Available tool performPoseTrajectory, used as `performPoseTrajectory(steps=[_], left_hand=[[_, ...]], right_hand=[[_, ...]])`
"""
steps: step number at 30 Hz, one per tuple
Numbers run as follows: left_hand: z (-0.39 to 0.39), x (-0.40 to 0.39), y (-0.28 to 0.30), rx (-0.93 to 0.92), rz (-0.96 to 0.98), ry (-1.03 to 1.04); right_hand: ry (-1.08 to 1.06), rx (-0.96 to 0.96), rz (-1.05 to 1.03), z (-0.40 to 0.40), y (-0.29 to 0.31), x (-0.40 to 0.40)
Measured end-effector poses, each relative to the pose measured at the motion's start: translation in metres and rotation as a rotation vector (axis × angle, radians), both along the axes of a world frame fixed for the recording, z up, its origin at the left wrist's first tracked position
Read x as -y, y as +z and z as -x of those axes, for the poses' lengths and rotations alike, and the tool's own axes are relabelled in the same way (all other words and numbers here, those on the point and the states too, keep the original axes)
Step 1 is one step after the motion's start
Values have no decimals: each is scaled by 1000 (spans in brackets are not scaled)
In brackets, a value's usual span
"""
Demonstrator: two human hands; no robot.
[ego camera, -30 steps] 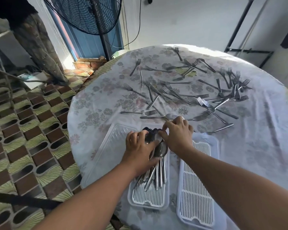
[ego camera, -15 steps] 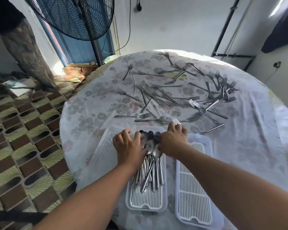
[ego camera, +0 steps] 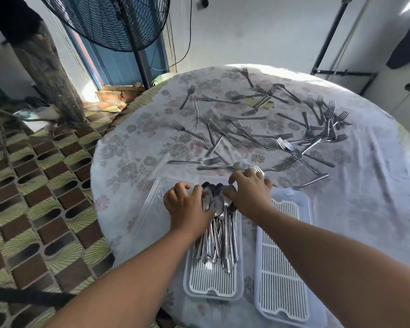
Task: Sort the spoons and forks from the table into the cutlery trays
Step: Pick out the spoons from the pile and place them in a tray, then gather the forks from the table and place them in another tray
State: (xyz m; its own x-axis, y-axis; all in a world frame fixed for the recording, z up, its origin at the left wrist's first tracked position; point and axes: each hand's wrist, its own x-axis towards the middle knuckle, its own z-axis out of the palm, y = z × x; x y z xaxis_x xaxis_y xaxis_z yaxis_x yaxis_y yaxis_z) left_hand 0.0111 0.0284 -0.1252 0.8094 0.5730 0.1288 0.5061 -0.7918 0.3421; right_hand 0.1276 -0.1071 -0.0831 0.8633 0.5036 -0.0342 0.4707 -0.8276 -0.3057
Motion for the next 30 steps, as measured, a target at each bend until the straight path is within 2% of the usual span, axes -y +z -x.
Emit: performPoseTrajectory(steps=[3, 7, 13, 17, 20, 30], left_hand=[[-1, -4, 5, -31, 18, -28], [-4, -1, 14, 56, 71, -2], [-18, 4, 37, 74, 144, -98], [-28, 19, 47, 175, 275, -211], [-34, 35, 53, 176, 335, -244], [-96, 111, 63, 114, 284, -322]], right_hand=[[-5, 0, 8, 4, -3, 2], [-42, 4, -19, 8, -6, 9], [-79, -24, -187, 13, -2, 14], [-106, -12, -280, 19, 4, 21], [-141, -3, -383, 20, 10, 34], [-306, 11, -529, -26, 4, 116]])
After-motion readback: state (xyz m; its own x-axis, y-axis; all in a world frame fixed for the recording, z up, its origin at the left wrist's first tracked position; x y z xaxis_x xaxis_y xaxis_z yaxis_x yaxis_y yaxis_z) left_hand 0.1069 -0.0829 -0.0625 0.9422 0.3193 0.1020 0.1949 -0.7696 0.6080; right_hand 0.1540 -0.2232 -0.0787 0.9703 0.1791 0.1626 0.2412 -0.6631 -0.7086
